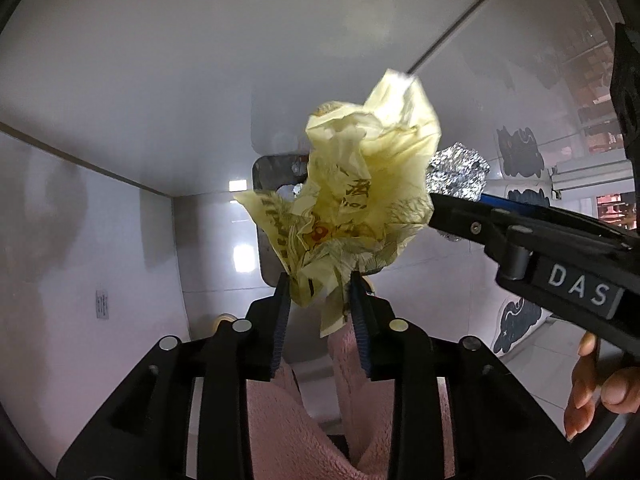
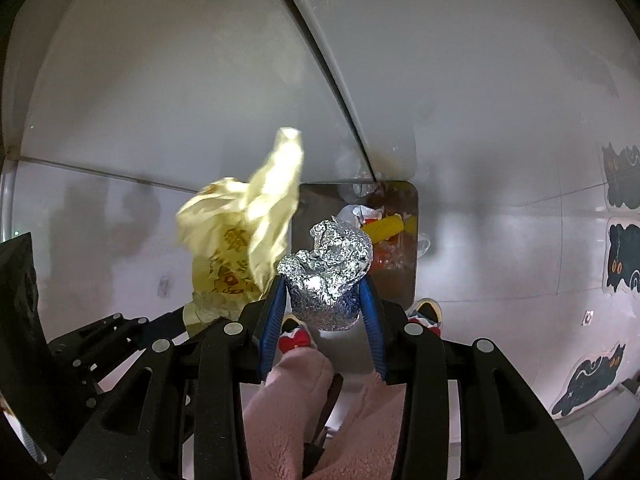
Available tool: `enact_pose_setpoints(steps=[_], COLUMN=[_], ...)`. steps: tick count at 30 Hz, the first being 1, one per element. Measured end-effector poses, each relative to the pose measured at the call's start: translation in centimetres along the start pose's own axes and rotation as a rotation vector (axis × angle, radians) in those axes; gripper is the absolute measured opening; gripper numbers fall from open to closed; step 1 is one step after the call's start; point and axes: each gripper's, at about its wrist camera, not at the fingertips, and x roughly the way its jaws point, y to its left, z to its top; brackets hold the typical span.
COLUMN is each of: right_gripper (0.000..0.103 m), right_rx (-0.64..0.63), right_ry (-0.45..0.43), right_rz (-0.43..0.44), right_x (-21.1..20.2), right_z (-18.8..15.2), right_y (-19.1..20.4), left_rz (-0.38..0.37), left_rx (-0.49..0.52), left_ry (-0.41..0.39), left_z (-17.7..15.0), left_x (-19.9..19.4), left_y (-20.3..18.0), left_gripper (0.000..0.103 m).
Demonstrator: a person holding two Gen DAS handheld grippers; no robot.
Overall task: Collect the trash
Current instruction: 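Open both tools to drop the wrapper and foil ball toward the bin, then move both open tools back over the counter trash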
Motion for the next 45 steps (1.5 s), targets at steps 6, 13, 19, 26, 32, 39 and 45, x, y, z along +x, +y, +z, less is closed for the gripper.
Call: enact_pose_setpoints(steps=[6,13,19,26,32,39,45], right_gripper=[0.058,0.074,0.09,0.09,0.09,0.093,0.093], right_rx=[0.009,0.004,0.007,-0.017,0.012,0.029,0.043], right_ry=[-0.015,-0.044,-0.097,-0.216,-0.38,-0.517,-0.572], right_rz=[-0.003,-0.01,-0.021,-0.031,-0.004,-0.007,-0.026], right_x=[-0.4,-2.5,-6.0,-12.6,-20.3,-26.3,-28.6], right_z=[0.0,-0.6,-0.9,-1.5,-0.7,1.5,3.6], right_y=[0.1,0.5,1.1,2.2,2.5,1.4,-0.3], left_rz=[0.016,0.044,0.07,0.069,0.078,0.063,0.053], left_rx=[-0.009,-0.01,0.002,0.034,0.074,0.112,0.149], left_ry=[-0.009,-0.047,-0.103,-0.219,-0.348,-0.463,-0.519], left_z=[0.4,0.3,0.2,0.0,0.8,2.7,5.5], left_x=[-0.6,-2.7,-6.3,-12.7,-18.7,-24.1,-26.2], left_y=[0.2,0.7,1.0,0.0,-1.7,-3.2,-4.6], left_gripper=[0.041,0.068,0.085,0.087,0.089,0.091,0.091])
